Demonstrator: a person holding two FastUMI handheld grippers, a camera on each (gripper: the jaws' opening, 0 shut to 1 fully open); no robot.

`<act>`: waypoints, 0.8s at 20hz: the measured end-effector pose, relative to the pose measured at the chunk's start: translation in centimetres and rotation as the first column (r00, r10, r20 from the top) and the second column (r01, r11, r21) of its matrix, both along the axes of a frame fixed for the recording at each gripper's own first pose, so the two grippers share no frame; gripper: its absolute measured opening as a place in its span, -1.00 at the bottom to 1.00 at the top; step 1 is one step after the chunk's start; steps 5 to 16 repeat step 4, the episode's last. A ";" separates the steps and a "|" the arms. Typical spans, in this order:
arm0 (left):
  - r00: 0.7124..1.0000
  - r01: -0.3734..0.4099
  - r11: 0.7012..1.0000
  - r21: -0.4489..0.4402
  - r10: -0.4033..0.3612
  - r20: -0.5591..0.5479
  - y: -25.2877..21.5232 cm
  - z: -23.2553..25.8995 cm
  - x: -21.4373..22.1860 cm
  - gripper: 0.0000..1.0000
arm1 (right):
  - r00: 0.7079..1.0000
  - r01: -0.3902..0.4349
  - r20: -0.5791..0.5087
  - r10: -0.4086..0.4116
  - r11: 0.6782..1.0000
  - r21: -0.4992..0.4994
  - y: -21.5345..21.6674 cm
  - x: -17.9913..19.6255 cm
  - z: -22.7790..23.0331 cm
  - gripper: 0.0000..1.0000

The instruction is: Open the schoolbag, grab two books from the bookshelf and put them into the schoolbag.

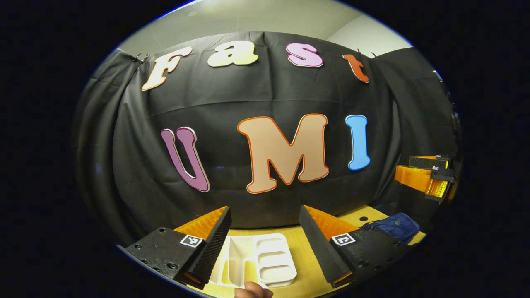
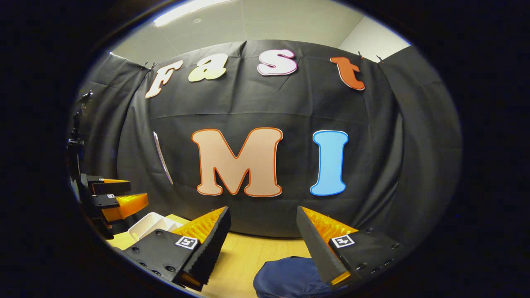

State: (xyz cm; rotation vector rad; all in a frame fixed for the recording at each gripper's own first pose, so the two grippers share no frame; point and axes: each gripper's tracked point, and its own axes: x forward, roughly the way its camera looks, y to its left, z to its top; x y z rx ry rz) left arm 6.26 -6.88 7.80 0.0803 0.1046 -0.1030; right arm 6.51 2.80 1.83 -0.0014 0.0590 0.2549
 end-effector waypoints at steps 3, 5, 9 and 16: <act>1.000 0.003 1.000 0.006 -0.003 0.012 -0.1 0.3 0.0 1.00 | 1.000 -0.009 -0.003 0.009 1.000 0.014 0.2 0.0 0.0 1.00; 1.000 0.005 1.000 0.008 -0.005 0.014 -0.1 0.4 0.0 1.00 | 1.000 -0.009 -0.004 0.009 1.000 0.011 0.2 0.0 0.0 1.00; 1.000 0.005 1.000 0.008 -0.005 0.014 -0.1 0.4 0.0 1.00 | 1.000 -0.009 -0.004 0.009 1.000 0.011 0.2 0.0 0.0 1.00; 1.000 0.005 1.000 0.008 -0.005 0.014 -0.1 0.4 0.0 1.00 | 1.000 -0.009 -0.004 0.009 1.000 0.011 0.2 0.0 0.0 1.00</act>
